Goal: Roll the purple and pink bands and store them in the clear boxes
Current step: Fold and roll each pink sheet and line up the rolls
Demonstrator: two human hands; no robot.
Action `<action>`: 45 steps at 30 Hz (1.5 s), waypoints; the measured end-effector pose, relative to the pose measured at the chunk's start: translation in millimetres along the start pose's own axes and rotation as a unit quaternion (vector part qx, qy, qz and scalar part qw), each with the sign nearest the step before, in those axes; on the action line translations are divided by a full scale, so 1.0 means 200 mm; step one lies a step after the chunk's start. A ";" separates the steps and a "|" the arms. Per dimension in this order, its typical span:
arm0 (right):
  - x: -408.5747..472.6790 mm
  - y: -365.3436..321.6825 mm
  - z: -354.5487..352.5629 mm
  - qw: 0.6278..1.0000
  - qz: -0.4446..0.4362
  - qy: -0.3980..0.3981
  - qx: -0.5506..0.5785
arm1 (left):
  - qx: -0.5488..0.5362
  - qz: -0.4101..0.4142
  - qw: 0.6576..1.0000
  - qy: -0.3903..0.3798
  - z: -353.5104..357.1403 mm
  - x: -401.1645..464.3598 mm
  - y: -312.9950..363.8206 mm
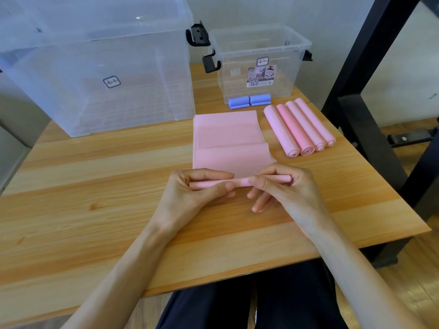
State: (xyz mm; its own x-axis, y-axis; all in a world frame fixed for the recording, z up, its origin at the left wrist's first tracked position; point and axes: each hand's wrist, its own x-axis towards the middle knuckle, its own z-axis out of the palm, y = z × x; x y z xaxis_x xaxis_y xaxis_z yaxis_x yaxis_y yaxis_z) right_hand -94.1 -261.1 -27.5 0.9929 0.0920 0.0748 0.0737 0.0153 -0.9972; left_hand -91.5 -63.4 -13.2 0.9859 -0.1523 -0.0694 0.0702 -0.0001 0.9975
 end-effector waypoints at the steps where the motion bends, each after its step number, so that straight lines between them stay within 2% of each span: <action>1: 0.00 0.00 0.00 1.000 0.000 0.000 -0.001 | 0.002 0.000 1.000 0.000 0.00 0.00 0.00; 8: 0.00 0.00 0.00 1.000 -0.006 -0.019 -0.008 | 0.009 -0.020 1.000 0.008 0.01 0.01 -0.01; 16: 0.00 0.00 0.00 1.000 -0.003 -0.002 -0.016 | 0.005 -0.012 1.000 0.004 0.01 0.00 0.00; 22: 0.00 0.00 0.00 0.999 -0.007 -0.029 -0.018 | 0.012 -0.016 1.000 0.013 0.01 0.00 0.00; 34: 0.00 0.01 0.00 1.000 -0.009 -0.011 -0.022 | 0.022 0.011 1.000 0.006 -0.01 -0.01 0.00; 45: 0.00 0.03 -0.01 0.999 -0.027 -0.018 -0.017 | 0.000 -0.001 1.000 0.014 0.01 0.01 0.00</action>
State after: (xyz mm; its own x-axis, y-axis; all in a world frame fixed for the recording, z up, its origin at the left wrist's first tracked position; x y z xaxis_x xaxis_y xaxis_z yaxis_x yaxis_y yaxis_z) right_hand -92.7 -263.8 -32.8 0.9836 0.1274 0.1278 0.1303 -0.0117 -0.9914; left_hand -90.6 -66.1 -14.1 0.9896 -0.1251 -0.0713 0.0719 0.0004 0.9974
